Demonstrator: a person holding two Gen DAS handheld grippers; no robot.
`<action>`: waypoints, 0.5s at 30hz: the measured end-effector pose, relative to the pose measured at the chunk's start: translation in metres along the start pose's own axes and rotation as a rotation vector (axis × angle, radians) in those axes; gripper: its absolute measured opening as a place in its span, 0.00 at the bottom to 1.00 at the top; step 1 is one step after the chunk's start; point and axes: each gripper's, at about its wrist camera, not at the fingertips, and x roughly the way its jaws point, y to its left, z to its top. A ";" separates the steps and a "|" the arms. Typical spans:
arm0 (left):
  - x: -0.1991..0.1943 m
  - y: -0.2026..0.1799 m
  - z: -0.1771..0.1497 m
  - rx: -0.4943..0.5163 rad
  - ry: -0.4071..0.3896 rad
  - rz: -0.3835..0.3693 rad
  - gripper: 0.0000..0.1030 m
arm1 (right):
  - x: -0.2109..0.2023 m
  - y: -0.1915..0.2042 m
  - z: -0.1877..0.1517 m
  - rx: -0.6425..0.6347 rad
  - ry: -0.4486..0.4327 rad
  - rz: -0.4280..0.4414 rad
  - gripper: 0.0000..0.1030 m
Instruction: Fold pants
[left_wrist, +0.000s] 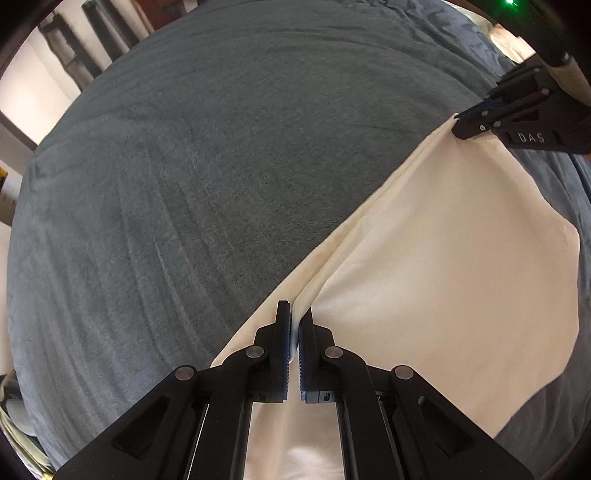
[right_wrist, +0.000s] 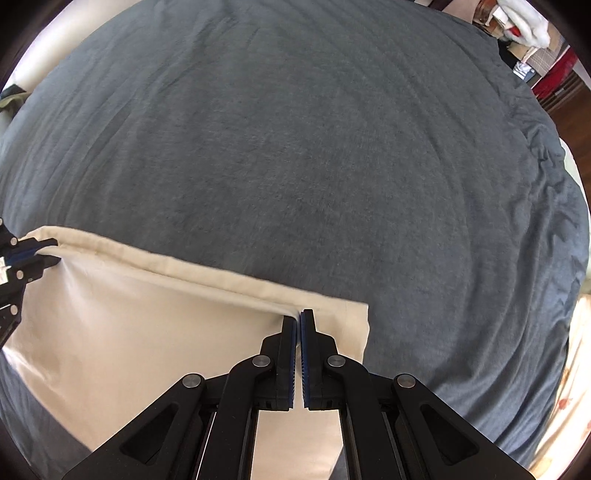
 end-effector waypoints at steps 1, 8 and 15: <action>0.004 0.002 0.001 -0.010 0.007 -0.006 0.06 | 0.003 -0.001 -0.001 0.000 0.001 0.000 0.02; 0.015 0.003 0.005 -0.011 0.016 -0.001 0.13 | 0.019 0.003 0.001 0.002 0.025 -0.005 0.02; 0.011 0.028 0.005 -0.085 0.000 0.014 0.38 | 0.022 0.000 -0.002 0.045 0.013 -0.008 0.07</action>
